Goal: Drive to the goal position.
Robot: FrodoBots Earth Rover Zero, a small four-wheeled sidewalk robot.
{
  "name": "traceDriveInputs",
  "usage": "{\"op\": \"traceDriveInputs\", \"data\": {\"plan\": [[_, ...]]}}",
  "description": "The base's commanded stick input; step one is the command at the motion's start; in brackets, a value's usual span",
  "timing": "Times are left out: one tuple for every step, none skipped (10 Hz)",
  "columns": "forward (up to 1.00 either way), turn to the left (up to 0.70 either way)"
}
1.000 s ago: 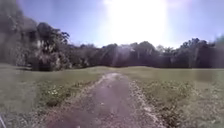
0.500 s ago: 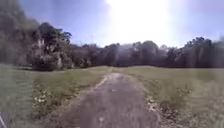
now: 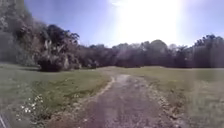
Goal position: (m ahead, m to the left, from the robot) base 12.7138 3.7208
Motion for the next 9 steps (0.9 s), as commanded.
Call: {"op": "traceDriveInputs", "data": {"plan": [[0.85,0.0],[0.85,0.0],[0.85,0.0],[0.85,0.0],[0.85,0.0],[0.85,0.0],[0.85,-0.13],[0.85,-0.27],[0.85,-0.27]]}}
